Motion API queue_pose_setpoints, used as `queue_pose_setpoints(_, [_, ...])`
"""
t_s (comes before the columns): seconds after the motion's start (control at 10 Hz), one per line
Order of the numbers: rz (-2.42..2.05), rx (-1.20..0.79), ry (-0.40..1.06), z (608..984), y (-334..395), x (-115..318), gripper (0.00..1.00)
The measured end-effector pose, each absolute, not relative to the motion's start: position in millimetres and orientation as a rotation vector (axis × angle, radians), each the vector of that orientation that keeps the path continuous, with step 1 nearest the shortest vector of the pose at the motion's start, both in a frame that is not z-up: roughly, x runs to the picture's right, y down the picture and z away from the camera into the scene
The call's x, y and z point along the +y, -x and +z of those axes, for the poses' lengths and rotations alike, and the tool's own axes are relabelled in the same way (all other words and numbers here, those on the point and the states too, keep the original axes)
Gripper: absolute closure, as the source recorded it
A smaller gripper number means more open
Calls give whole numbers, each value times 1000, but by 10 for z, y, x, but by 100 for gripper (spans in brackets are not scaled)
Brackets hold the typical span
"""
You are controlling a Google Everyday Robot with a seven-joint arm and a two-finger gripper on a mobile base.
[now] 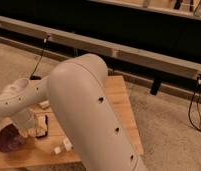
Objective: Place the eraser in the ceramic cup
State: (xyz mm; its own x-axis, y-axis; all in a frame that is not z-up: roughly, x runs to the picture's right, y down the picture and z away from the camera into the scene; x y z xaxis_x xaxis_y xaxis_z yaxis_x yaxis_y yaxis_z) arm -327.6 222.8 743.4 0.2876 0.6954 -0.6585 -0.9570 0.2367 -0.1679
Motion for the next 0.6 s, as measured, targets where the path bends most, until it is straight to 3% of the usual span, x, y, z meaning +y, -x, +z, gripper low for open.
queue_pose_setpoints(0.6, [1312,450,681,7488,3144,2004,35])
